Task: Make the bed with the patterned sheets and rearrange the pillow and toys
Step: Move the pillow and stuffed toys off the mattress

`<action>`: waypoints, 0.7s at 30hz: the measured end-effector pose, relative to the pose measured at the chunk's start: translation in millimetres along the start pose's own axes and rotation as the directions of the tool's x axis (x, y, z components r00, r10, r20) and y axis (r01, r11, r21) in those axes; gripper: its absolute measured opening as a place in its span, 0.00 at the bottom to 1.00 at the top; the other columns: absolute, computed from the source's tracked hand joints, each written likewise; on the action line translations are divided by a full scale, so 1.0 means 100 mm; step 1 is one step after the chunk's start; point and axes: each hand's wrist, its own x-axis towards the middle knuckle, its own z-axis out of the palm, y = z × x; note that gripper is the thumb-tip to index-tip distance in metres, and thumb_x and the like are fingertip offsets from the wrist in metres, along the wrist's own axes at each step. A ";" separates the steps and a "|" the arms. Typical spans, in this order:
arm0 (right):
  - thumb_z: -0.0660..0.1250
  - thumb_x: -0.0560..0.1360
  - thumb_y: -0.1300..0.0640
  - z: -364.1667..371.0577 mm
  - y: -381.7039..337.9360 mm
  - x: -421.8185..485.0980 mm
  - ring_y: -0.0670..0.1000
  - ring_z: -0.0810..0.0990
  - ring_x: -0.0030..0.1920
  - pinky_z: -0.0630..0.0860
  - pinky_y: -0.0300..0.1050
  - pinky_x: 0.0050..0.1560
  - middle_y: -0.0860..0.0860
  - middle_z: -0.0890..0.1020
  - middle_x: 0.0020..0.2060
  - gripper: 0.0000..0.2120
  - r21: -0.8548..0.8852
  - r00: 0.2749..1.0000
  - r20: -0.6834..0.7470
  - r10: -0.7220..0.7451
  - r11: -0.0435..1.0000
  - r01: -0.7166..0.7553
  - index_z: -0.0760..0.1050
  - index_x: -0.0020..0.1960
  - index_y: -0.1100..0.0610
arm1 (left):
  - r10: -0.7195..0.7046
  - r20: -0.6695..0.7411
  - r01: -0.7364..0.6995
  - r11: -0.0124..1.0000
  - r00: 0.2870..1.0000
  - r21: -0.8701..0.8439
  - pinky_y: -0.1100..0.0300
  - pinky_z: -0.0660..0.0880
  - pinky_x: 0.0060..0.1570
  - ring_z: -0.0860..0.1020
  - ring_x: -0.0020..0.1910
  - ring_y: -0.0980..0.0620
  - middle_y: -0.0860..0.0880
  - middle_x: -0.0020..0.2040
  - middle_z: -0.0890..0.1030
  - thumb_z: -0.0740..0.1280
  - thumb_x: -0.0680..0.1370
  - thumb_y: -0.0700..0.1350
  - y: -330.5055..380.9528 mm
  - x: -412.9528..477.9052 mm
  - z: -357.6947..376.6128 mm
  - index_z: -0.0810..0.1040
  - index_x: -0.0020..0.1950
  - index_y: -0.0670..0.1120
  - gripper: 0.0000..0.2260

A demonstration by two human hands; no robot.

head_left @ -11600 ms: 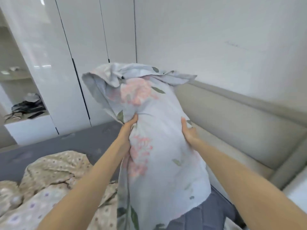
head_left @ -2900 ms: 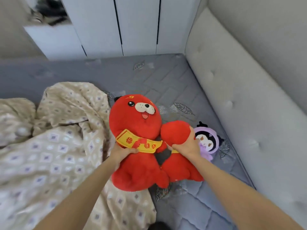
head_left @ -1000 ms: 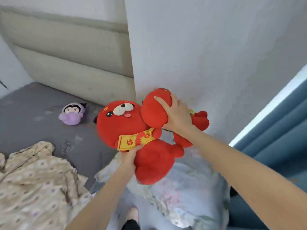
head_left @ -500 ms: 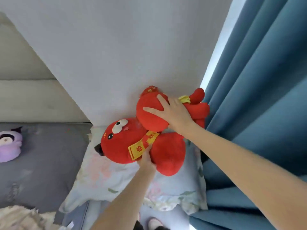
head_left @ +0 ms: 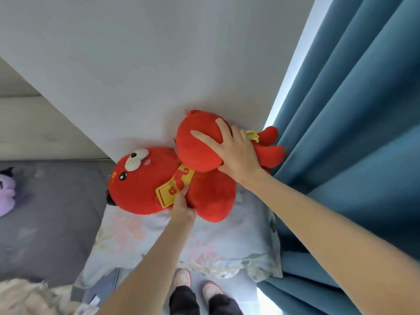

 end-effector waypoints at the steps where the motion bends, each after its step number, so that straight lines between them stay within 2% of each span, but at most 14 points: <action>1: 0.79 0.62 0.49 0.01 -0.04 0.03 0.59 0.73 0.57 0.70 0.53 0.56 0.61 0.62 0.71 0.56 0.013 1.000 0.001 -0.009 1.000 0.009 0.43 0.76 0.38 | 0.012 0.008 -0.012 1.000 1.000 -0.006 0.52 0.75 0.46 0.79 0.50 0.49 0.46 0.59 0.79 0.65 0.78 0.39 0.05 0.03 -0.04 0.76 0.63 0.45 0.14; 3: 0.79 0.61 0.50 0.07 -0.13 0.09 0.59 0.73 0.56 0.70 0.53 0.57 0.61 0.62 0.71 0.57 0.035 1.000 -0.009 -0.012 0.999 0.013 0.44 0.76 0.38 | 0.031 0.010 -0.031 0.999 0.999 -0.012 0.53 0.74 0.43 0.79 0.43 0.50 0.46 0.57 0.79 0.64 0.79 0.41 0.13 0.11 -0.11 0.76 0.59 0.46 0.09; 4: 0.80 0.60 0.51 0.10 -0.16 0.11 0.59 0.74 0.55 0.71 0.53 0.56 0.61 0.63 0.71 0.57 0.047 1.000 -0.017 -0.009 0.999 0.010 0.45 0.76 0.38 | 0.034 0.007 -0.034 0.999 0.999 -0.016 0.52 0.74 0.46 0.79 0.45 0.49 0.46 0.58 0.78 0.64 0.79 0.42 0.16 0.16 -0.14 0.76 0.58 0.47 0.09; 7: 0.80 0.58 0.51 0.26 -0.26 0.14 0.59 0.74 0.53 0.72 0.53 0.54 0.61 0.64 0.71 0.58 0.065 1.000 -0.004 -0.023 0.998 0.023 0.47 0.76 0.38 | 0.005 0.002 -0.005 0.999 1.000 -0.035 0.48 0.71 0.59 0.75 0.61 0.46 0.45 0.65 0.76 0.63 0.80 0.45 0.17 0.34 -0.21 0.75 0.64 0.46 0.13; 9: 0.80 0.58 0.51 0.39 -0.30 0.09 0.59 0.74 0.54 0.71 0.53 0.55 0.61 0.63 0.71 0.59 0.057 0.998 0.049 -0.040 0.998 0.037 0.45 0.76 0.38 | -0.023 -0.020 0.024 0.999 1.000 0.023 0.45 0.67 0.66 0.71 0.67 0.44 0.44 0.68 0.73 0.64 0.80 0.47 0.15 0.43 -0.20 0.72 0.68 0.46 0.17; 11: 0.78 0.60 0.52 0.50 -0.31 0.01 0.59 0.73 0.55 0.69 0.52 0.56 0.59 0.61 0.71 0.57 0.074 0.993 0.114 -0.012 0.997 0.003 0.43 0.76 0.37 | -0.041 -0.068 0.050 0.988 0.997 0.144 0.47 0.68 0.62 0.70 0.68 0.43 0.45 0.69 0.72 0.64 0.79 0.49 0.13 0.48 -0.16 0.70 0.69 0.45 0.19; 13: 0.77 0.62 0.50 0.56 -0.27 -0.07 0.59 0.72 0.57 0.69 0.52 0.57 0.58 0.60 0.72 0.55 0.162 0.982 0.164 0.093 0.980 -0.120 0.43 0.76 0.36 | -0.044 -0.101 0.073 0.953 0.994 0.296 0.50 0.68 0.54 0.71 0.67 0.43 0.45 0.68 0.73 0.62 0.79 0.54 0.12 0.46 -0.12 0.69 0.69 0.45 0.21; 16: 0.78 0.61 0.45 0.57 -0.17 -0.12 0.62 0.73 0.59 0.69 0.56 0.60 0.57 0.60 0.70 0.55 0.387 0.934 0.237 0.268 0.856 -0.344 0.46 0.76 0.38 | -0.063 -0.104 0.097 0.923 0.993 0.371 0.53 0.66 0.51 0.71 0.67 0.45 0.47 0.68 0.74 0.60 0.79 0.59 0.08 0.38 -0.10 0.69 0.70 0.46 0.25; 18: 0.78 0.61 0.45 0.54 -0.11 -0.10 0.62 0.72 0.61 0.70 0.57 0.62 0.56 0.63 0.68 0.54 0.516 0.907 0.273 0.321 0.747 -0.420 0.46 0.76 0.39 | -0.078 -0.135 0.123 0.920 0.988 0.372 0.53 0.69 0.57 0.73 0.64 0.46 0.47 0.65 0.76 0.60 0.78 0.60 0.06 0.34 -0.09 0.70 0.70 0.46 0.26; 19: 0.78 0.60 0.46 0.52 -0.09 -0.09 0.61 0.72 0.62 0.70 0.57 0.62 0.55 0.64 0.68 0.53 0.570 0.895 0.291 0.339 0.689 -0.447 0.47 0.75 0.40 | -0.068 -0.144 0.118 0.919 0.987 0.377 0.53 0.70 0.59 0.75 0.60 0.46 0.47 0.60 0.77 0.61 0.79 0.58 0.07 0.31 -0.08 0.70 0.69 0.45 0.24; 20: 0.78 0.60 0.48 0.50 -0.06 -0.09 0.60 0.72 0.62 0.70 0.56 0.61 0.54 0.66 0.67 0.53 0.622 0.883 0.309 0.354 0.627 -0.469 0.49 0.75 0.40 | -0.037 -0.151 0.096 0.909 0.988 0.405 0.55 0.72 0.56 0.74 0.55 0.47 0.45 0.54 0.77 0.61 0.80 0.54 0.09 0.28 -0.05 0.71 0.68 0.44 0.21; 21: 0.77 0.60 0.49 0.49 -0.04 -0.09 0.59 0.73 0.62 0.71 0.54 0.61 0.53 0.67 0.67 0.51 0.671 0.870 0.328 0.368 0.558 -0.488 0.50 0.74 0.42 | 0.009 -0.156 0.061 0.898 0.988 0.436 0.57 0.72 0.49 0.72 0.51 0.47 0.44 0.50 0.75 0.60 0.81 0.48 0.11 0.25 -0.03 0.71 0.66 0.44 0.16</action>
